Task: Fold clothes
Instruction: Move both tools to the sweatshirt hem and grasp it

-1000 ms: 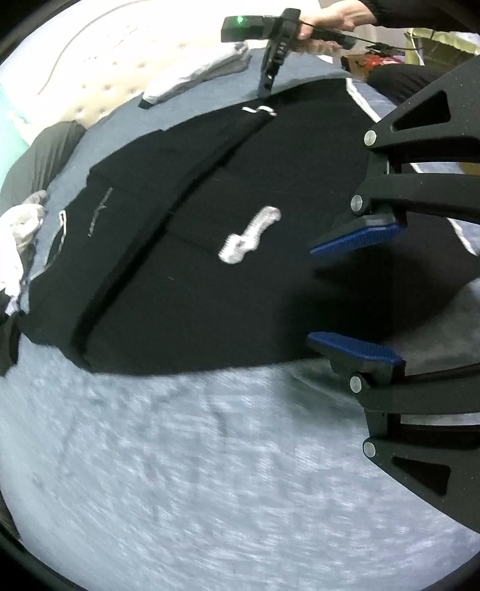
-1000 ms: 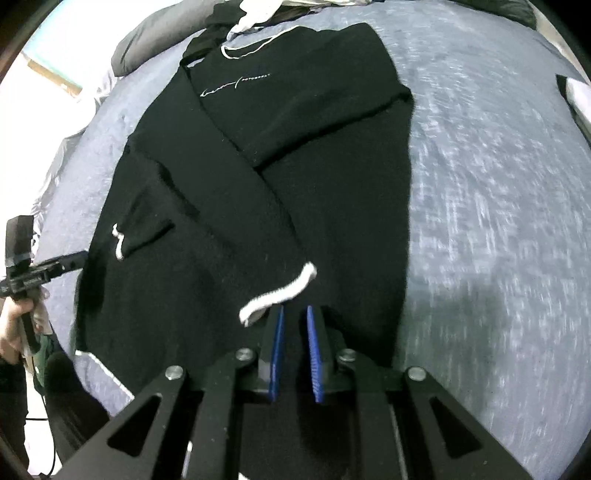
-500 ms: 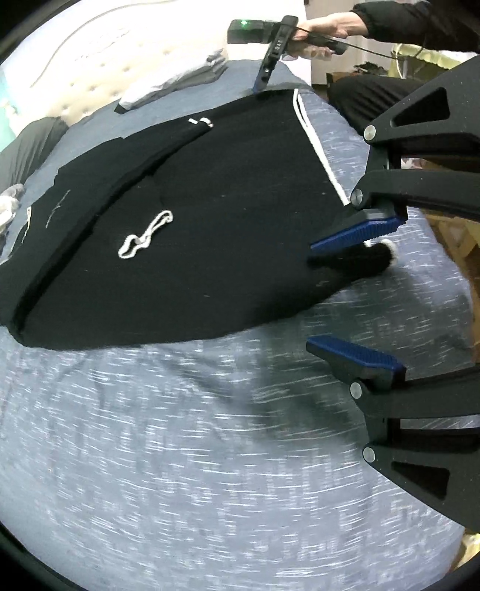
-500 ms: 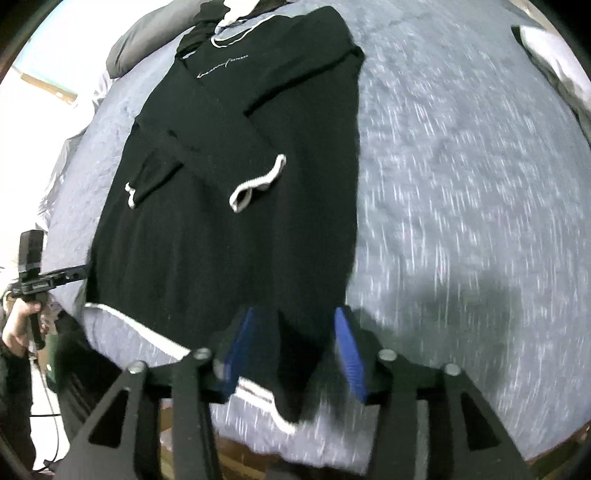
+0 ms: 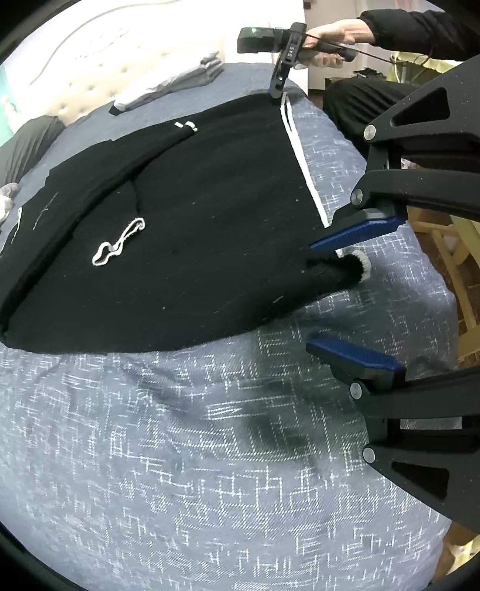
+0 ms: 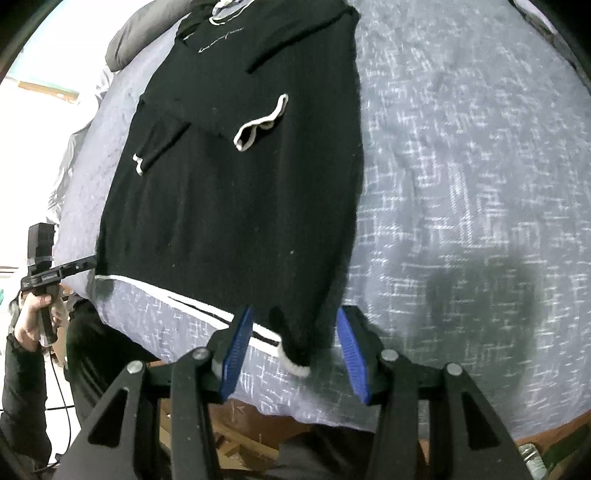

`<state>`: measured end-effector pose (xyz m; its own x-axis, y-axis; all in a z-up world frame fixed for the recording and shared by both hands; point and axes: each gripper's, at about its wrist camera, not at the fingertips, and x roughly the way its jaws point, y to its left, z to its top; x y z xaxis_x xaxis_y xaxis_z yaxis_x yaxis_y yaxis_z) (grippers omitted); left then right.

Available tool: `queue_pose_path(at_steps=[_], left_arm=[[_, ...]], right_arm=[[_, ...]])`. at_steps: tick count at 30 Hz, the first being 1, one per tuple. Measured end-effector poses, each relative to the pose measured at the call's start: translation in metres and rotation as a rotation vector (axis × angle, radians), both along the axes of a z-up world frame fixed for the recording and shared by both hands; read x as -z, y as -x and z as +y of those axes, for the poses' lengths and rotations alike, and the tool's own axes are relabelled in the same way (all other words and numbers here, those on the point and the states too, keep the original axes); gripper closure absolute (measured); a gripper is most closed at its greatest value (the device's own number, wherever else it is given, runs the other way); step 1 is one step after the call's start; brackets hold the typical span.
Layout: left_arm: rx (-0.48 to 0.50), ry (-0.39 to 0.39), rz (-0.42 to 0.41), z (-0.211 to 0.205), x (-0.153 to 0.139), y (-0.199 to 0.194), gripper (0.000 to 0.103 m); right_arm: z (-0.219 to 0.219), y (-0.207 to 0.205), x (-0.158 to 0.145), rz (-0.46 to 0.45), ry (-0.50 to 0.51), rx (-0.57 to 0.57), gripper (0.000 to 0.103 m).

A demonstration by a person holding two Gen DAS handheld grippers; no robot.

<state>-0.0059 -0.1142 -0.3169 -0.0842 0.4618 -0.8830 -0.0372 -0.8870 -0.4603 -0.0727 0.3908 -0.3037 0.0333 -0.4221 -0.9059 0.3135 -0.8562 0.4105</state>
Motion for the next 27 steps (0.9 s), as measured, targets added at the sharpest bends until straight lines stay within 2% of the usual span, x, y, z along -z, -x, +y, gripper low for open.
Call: queue_pose_path(at_steps=[16, 19, 21, 22, 23, 24, 27], left_arm=[[-0.006, -0.036, 0.009, 0.010, 0.006, -0.004, 0.052], [0.011, -0.034, 0.020, 0.013, 0.005, -0.005, 0.061], [0.022, -0.040, 0.028, 0.016, 0.004, -0.005, 0.078], [0.026, -0.045, 0.030, 0.016, 0.004, -0.005, 0.082], [0.030, -0.049, 0.032, 0.017, 0.003, -0.005, 0.087], [0.036, -0.051, 0.036, 0.019, 0.003, -0.006, 0.089], [0.046, -0.051, 0.048, 0.027, 0.001, -0.009, 0.094]], right_arm=[[-0.009, 0.001, 0.008, -0.008, 0.013, -0.007, 0.055], [-0.008, 0.002, 0.008, -0.001, 0.021, -0.001, 0.057], [-0.007, 0.002, 0.009, 0.003, 0.022, 0.001, 0.068], [-0.007, 0.002, 0.009, 0.005, 0.021, 0.002, 0.071], [-0.006, 0.002, 0.009, 0.006, 0.023, 0.000, 0.082], [-0.006, 0.002, 0.009, 0.007, 0.025, -0.001, 0.089], [-0.003, 0.001, 0.007, 0.018, 0.035, 0.000, 0.095]])
